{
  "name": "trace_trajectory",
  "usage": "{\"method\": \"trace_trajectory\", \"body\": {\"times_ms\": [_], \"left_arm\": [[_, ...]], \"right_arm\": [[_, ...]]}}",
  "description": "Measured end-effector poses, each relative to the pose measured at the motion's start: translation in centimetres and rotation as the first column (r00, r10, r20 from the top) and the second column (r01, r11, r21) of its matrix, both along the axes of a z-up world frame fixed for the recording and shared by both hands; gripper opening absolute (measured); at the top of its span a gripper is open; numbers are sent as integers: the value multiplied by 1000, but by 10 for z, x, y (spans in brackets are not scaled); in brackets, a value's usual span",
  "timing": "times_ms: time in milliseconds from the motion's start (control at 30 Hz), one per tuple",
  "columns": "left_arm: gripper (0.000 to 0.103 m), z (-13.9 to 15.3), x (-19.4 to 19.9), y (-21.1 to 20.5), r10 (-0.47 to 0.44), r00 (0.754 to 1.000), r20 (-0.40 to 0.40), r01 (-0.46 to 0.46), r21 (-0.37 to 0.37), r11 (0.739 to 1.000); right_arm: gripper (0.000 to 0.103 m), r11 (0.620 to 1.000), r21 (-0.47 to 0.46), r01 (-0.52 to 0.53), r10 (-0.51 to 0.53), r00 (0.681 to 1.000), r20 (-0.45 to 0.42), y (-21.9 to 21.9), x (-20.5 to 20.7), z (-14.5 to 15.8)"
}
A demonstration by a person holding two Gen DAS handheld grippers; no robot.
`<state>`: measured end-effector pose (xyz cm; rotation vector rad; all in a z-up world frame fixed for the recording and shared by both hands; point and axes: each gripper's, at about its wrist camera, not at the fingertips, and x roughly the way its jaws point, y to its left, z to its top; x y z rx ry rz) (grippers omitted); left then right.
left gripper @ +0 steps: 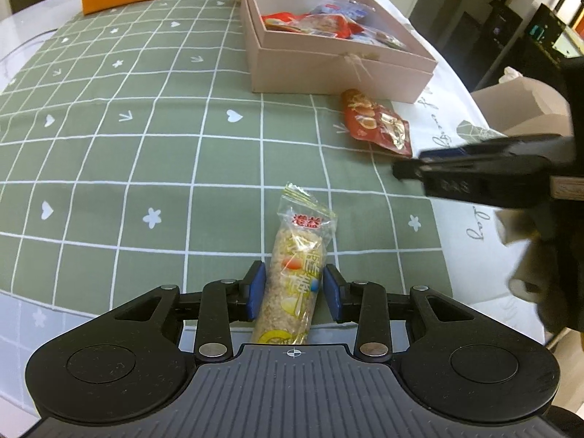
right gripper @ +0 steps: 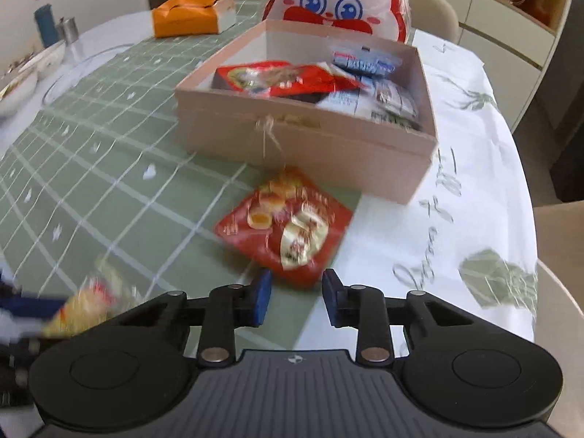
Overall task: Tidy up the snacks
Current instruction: 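Grasp the puffed rice bar with the left gripper while the right grasps the red quail egg bag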
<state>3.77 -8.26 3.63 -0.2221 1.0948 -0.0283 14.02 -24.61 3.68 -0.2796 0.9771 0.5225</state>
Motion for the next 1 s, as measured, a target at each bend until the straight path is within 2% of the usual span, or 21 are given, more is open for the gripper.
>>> {"method": "trace_trajectory", "body": {"times_ms": [33,67,100,167,200,300,367,433,500,667,800,900,1000], "left_arm": [[39,0,0,-1,-2,1000,-1,2,7,1000],[39,0,0,-2,-5,1000,-2,5,13,1000],[39,0,-1,-2,-6,1000,-2,6,17,1000],[39,0,-1,-3,-9,1000,-2,9,25,1000],[39,0,-2,-3,-12,1000,-3,12,27,1000],[39,0,-3,-3,-7,1000,2,6,23,1000],[39,0,-4,-2,-8,1000,3,8,15,1000],[39,0,-3,1,-5,1000,0,5,-1,1000],[39,-1,-3,4,6,1000,-3,-6,-23,1000],[39,-1,-4,6,18,1000,-3,-18,-40,999],[39,-1,-5,5,16,1000,0,-16,-37,999],[39,-1,-6,6,18,1000,5,-18,-38,999],[38,-1,-6,7,21,1000,5,-20,-46,999]], "right_arm": [[32,1000,6,13,-13,1000,-18,-4,-2,1],[38,999,15,28,-27,999,-34,-7,-1,2],[52,998,36,59,-57,997,-58,-10,0,3],[71,988,86,131,-122,987,-107,-13,6,1],[75,980,107,167,-155,981,-114,-12,9,1],[76,967,111,228,-216,971,-104,5,23,0],[80,968,103,229,-221,972,-80,20,33,-2],[84,974,51,221,-219,975,-48,34,40,-6],[85,980,18,197,-196,980,-29,41,41,-7],[77,987,29,157,-155,986,-58,29,36,-4],[80,991,-2,135,-135,990,-50,17,27,-5],[85,976,51,214,-211,976,-55,8,26,-6],[91,924,128,359,-351,933,-81,7,27,-6]]}}
